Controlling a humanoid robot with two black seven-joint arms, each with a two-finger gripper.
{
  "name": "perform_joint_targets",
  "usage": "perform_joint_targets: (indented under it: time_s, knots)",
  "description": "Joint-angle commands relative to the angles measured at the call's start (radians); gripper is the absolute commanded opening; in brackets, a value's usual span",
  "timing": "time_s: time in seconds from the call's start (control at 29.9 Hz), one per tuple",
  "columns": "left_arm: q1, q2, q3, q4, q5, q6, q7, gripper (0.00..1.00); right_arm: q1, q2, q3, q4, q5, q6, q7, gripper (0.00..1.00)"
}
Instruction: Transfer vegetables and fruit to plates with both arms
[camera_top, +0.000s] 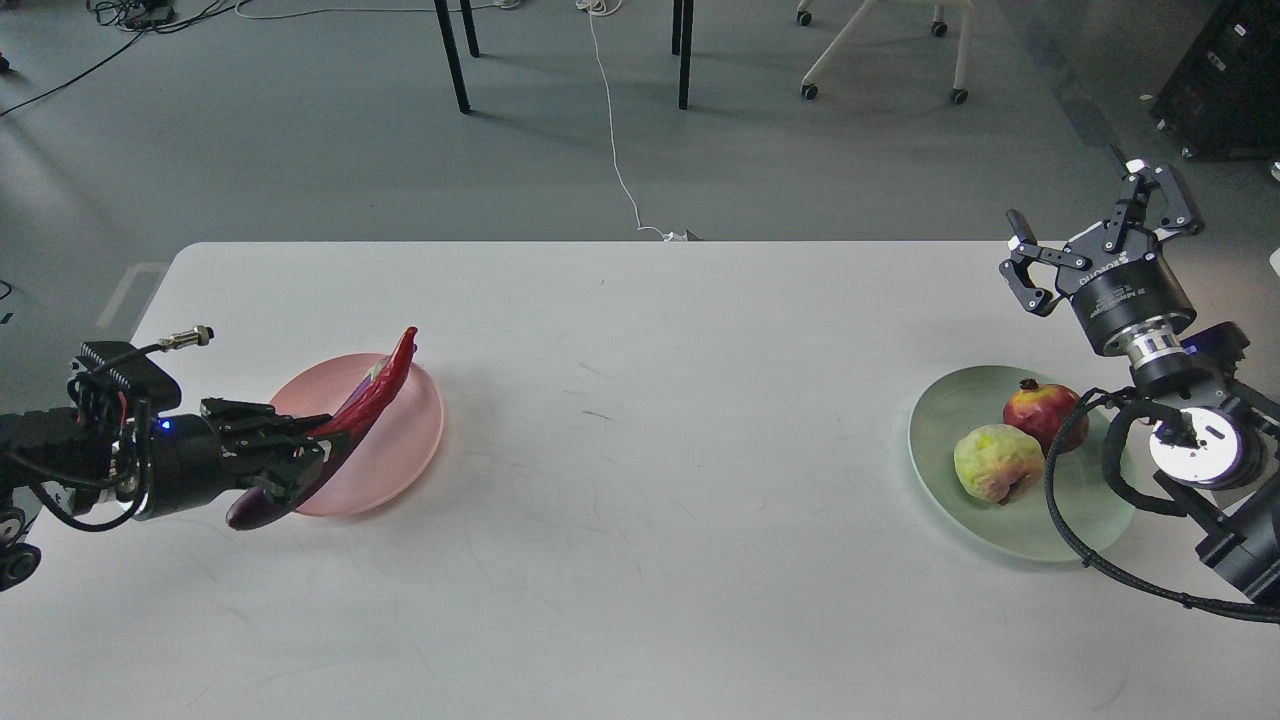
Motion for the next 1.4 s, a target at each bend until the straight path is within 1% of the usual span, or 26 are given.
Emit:
perform_joint_targets:
  time_s: [0.0, 0.1, 0.13, 0.17, 0.2, 0.23, 0.27, 0.53, 0.63, 0.7, 0.74, 0.8, 0.87, 0.94, 1.04, 1.07, 1.14, 1.24, 1.3, 1.34, 1.37]
  knots:
    - [0.034, -0.004, 0.001, 0.001, 0.002, 0.003, 0.003, 0.16, 0.007, 0.001, -0.001, 0.002, -0.004, 0.0, 0.0, 0.99]
    - [0.04, -0.011, 0.0, 0.006, 0.0, 0.003, 0.004, 0.24, 0.008, -0.001, -0.001, 0.0, -0.005, 0.0, 0.0, 0.99]
    - [0.04, -0.017, 0.0, 0.009, -0.001, 0.003, 0.006, 0.32, 0.008, -0.002, -0.001, 0.0, -0.005, 0.0, 0.0, 0.99]
    - [0.04, -0.027, -0.002, 0.012, -0.003, 0.005, 0.007, 0.45, 0.008, -0.002, -0.001, 0.0, -0.005, 0.0, 0.0, 0.99]
    - [0.04, -0.037, -0.009, 0.014, -0.003, 0.005, 0.009, 0.64, 0.008, -0.002, -0.001, 0.0, -0.005, 0.0, 0.0, 0.99]
    - [0.039, -0.047, -0.011, 0.015, -0.004, 0.005, 0.009, 0.76, 0.008, -0.004, -0.001, 0.0, -0.005, 0.0, 0.0, 0.99]
    - [0.039, -0.048, -0.012, 0.015, -0.006, 0.005, 0.009, 0.78, 0.008, -0.004, -0.001, 0.0, -0.005, 0.0, 0.0, 0.99]
    - [0.017, -0.037, -0.026, 0.014, -0.013, 0.005, 0.0, 0.79, 0.008, -0.005, 0.001, -0.001, -0.005, 0.0, 0.0, 0.99]
    - [0.0, -0.034, -0.113, 0.014, -0.045, -0.001, -0.005, 0.89, 0.01, -0.009, 0.002, -0.004, -0.005, 0.0, 0.0, 0.99]
    - [0.002, -0.037, -0.19, 0.014, -0.12, -0.006, -0.006, 0.94, 0.013, -0.009, 0.007, -0.007, -0.005, 0.0, 0.0, 0.99]
    - [0.002, -0.045, -0.221, 0.014, -0.168, -0.008, -0.006, 0.96, 0.016, -0.01, 0.01, -0.009, -0.005, 0.0, 0.0, 0.99]
    - [0.0, -0.053, -0.281, 0.014, -0.3, -0.008, -0.005, 0.97, 0.042, -0.01, 0.01, -0.014, -0.007, 0.0, 0.0, 0.99]
    - [-0.004, -0.06, -0.324, 0.018, -0.444, -0.009, 0.004, 0.97, 0.071, -0.009, 0.01, -0.015, -0.007, -0.013, 0.0, 0.99]
    - [-0.033, -0.089, -0.353, 0.043, -0.591, -0.038, 0.016, 0.98, 0.091, -0.007, 0.012, -0.015, -0.007, -0.059, 0.0, 0.99]
    - [-0.121, -0.16, -0.359, 0.106, -0.82, -0.139, 0.079, 0.98, 0.149, -0.01, 0.01, -0.012, -0.005, -0.116, -0.001, 0.99]
    - [-0.147, -0.18, -0.359, 0.138, -0.892, -0.176, 0.098, 0.98, 0.174, -0.01, 0.015, -0.015, -0.005, -0.125, -0.007, 0.99]
    - [-0.177, -0.203, -0.371, 0.204, -1.021, -0.218, 0.102, 0.98, 0.212, -0.006, 0.031, -0.018, -0.005, -0.118, -0.024, 0.99]
    - [-0.188, -0.243, -0.422, 0.262, -1.196, -0.233, 0.098, 0.98, 0.232, 0.001, 0.041, -0.012, -0.005, -0.104, -0.061, 0.99]
    - [-0.188, -0.243, -0.422, 0.262, -1.196, -0.233, 0.098, 0.98, 0.232, 0.001, 0.041, -0.012, -0.005, -0.104, -0.061, 0.99]
    - [-0.184, -0.316, -0.496, 0.359, -1.444, -0.245, 0.098, 0.98, 0.251, 0.014, 0.06, -0.023, 0.001, -0.055, -0.147, 0.99]
    - [-0.182, -0.338, -0.505, 0.389, -1.495, -0.26, 0.096, 0.98, 0.255, 0.028, 0.07, -0.026, 0.001, -0.055, -0.166, 0.99]
